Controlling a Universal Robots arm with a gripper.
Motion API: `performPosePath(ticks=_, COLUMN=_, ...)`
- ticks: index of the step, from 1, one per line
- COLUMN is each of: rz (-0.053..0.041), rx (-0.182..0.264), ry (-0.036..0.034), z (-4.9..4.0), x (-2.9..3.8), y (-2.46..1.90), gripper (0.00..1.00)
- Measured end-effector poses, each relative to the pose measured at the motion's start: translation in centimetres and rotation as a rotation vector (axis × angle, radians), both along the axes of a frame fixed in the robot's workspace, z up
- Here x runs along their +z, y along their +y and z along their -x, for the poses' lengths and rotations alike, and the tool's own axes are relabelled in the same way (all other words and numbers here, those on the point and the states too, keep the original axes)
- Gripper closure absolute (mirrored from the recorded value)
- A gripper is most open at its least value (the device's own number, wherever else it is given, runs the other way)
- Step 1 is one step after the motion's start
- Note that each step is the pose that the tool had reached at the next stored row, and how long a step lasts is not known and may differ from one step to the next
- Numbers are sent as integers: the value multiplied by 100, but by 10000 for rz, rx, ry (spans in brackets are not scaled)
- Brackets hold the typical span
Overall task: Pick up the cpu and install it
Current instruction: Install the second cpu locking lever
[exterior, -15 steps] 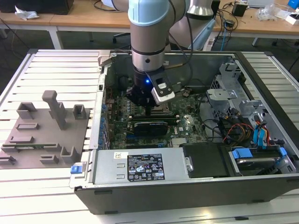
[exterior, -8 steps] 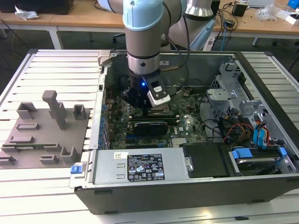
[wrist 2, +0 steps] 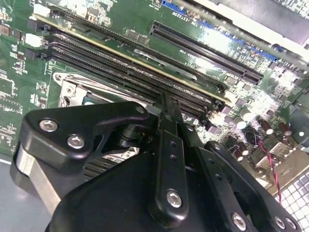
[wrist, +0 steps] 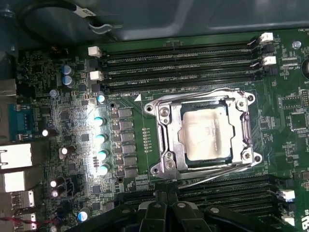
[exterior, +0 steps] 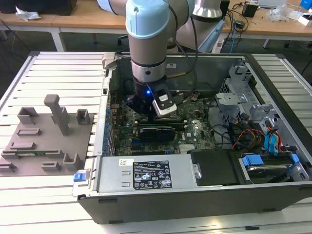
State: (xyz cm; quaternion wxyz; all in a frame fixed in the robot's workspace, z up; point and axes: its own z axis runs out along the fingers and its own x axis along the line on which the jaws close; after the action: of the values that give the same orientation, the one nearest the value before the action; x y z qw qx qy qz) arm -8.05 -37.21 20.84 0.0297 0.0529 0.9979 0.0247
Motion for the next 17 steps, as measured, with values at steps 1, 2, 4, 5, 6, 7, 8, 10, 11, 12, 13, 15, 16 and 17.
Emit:
performPosePath(ticks=1, rz=-105, rx=0, ry=-7, z=1, x=0, y=-6, gripper=89)
performPosePath(ticks=2, rz=-187, rx=0, ry=-15, z=1, x=0, y=-9, gripper=89)
performPosePath(ticks=4, rz=-388, rx=1, ry=-29, z=1, x=-1, y=-16, gripper=89)
performPosePath(ticks=5, rz=-443, rx=1, ry=-32, z=1, x=-1, y=-22, gripper=89)
performPosePath(ticks=6, rz=-493, rx=1, ry=-36, z=1, x=-3, y=-34, gripper=89)
performPosePath(ticks=7, rz=-534, rx=1, ry=-43, z=2, x=-7, y=-44, gripper=89)
performPosePath(ticks=8, rz=-593, rx=0, ry=-54, z=4, x=-11, y=-55, gripper=89)
performPosePath(ticks=10, rz=-742, rx=1, ry=-80, z=7, x=-18, y=-69, gripper=89)
performPosePath(ticks=11, rz=-903, rx=2, ry=-102, z=7, x=-22, y=-79, gripper=89)
performPosePath(ticks=12, rz=-973, rx=2, ry=-112, z=8, x=-25, y=-84, gripper=89)
performPosePath(ticks=13, rz=-1030, rx=2, ry=-123, z=10, x=-29, y=-91, gripper=89)
performPosePath(ticks=15, rz=-1132, rx=2, ry=-144, z=13, x=-36, y=-99, gripper=89)
performPosePath(ticks=16, rz=-1191, rx=2, ry=-156, z=16, x=-40, y=-103, gripper=89)
performPosePath(ticks=17, rz=-1250, rx=1, ry=-166, z=19, x=-43, y=-105, gripper=89)
